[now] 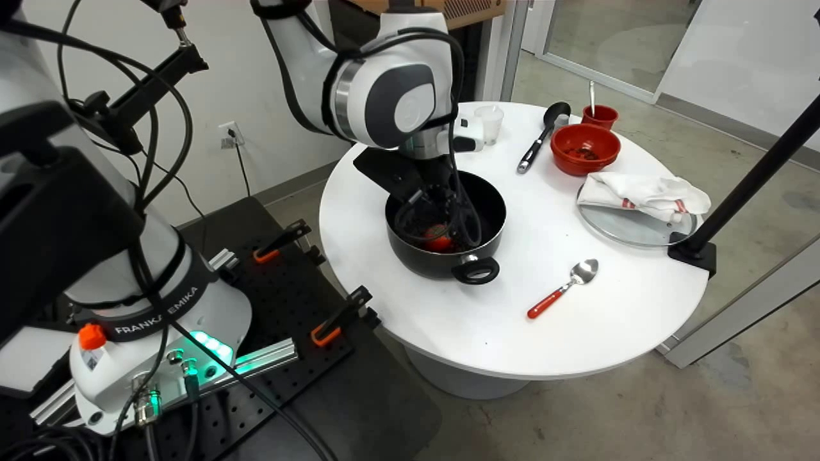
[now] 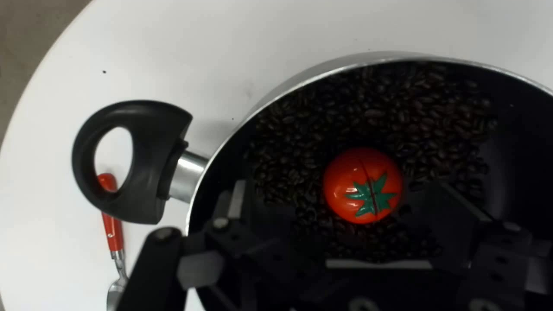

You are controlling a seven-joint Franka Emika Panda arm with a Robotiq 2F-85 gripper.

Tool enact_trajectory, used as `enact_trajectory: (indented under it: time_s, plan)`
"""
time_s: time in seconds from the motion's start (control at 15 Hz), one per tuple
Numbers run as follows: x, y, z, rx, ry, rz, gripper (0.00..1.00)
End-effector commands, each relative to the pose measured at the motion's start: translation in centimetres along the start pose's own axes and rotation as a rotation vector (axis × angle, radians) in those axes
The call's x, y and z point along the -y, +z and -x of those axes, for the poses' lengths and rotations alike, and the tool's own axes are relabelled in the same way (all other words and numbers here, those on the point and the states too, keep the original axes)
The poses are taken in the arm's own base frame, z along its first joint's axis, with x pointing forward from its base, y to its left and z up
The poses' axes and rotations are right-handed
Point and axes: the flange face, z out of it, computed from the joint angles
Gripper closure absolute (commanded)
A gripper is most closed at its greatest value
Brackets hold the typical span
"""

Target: Remove the tomato from the pot and put it on the table

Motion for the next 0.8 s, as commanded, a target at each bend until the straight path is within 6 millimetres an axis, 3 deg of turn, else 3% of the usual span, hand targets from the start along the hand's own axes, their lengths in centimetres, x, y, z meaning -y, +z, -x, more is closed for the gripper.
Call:
enact_trajectory:
  time_s: [0.0, 0.4, 0.73]
  plan:
    - [0.6, 1.7, -0.5, -0.014, 0.060, -0.044, 0.00]
    - [2.4, 2.3, -1.6, -0.019, 0.101, -0.090, 0.00]
    - [1.6, 4.0, -2.9, -0.030, 0.117, -0.065, 0.00]
